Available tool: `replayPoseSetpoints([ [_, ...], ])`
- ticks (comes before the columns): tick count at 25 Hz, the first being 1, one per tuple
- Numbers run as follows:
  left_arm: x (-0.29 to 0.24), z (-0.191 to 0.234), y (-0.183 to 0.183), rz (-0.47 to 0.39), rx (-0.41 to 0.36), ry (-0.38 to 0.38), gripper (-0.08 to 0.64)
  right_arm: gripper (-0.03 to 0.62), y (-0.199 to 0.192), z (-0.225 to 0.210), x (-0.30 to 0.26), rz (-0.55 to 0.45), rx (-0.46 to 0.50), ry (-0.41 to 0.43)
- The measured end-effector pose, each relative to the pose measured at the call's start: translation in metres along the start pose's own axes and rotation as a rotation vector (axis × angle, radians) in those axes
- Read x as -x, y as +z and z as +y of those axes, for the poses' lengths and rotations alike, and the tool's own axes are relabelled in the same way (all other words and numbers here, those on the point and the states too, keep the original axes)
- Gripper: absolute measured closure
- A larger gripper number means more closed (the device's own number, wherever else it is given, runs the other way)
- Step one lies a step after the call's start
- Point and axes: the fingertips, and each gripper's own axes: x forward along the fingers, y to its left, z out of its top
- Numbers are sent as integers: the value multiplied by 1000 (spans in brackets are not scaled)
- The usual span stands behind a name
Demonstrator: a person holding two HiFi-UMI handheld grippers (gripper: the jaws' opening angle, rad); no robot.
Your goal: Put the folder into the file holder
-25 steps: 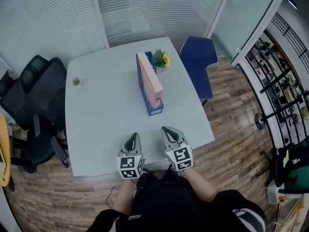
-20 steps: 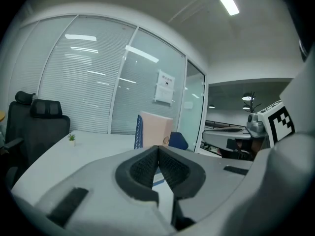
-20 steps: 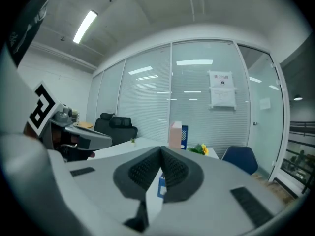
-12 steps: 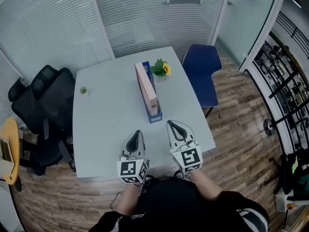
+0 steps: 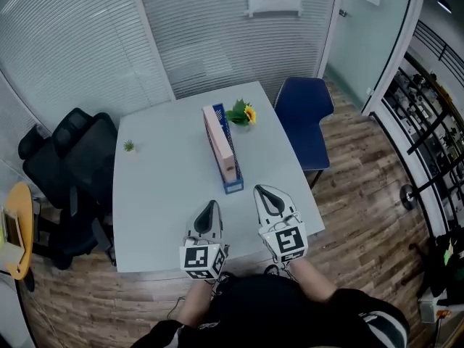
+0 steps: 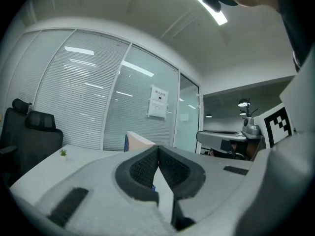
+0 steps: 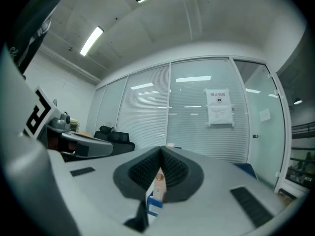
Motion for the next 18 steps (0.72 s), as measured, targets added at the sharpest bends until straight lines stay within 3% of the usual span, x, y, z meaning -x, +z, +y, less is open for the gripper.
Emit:
replayPoseSetpoints([
  [9,-2,-7,-1,7,-11,-9,560,588,-4,-15,9,-4,-7,-38],
  [14,-3,-11,-2,12,-11,-15,560,589,1,-12,14,-10,-8,-1],
  [18,-4,-12,-2,9,-12,-13,560,589,-1,-23,18,-6,-17,-42],
])
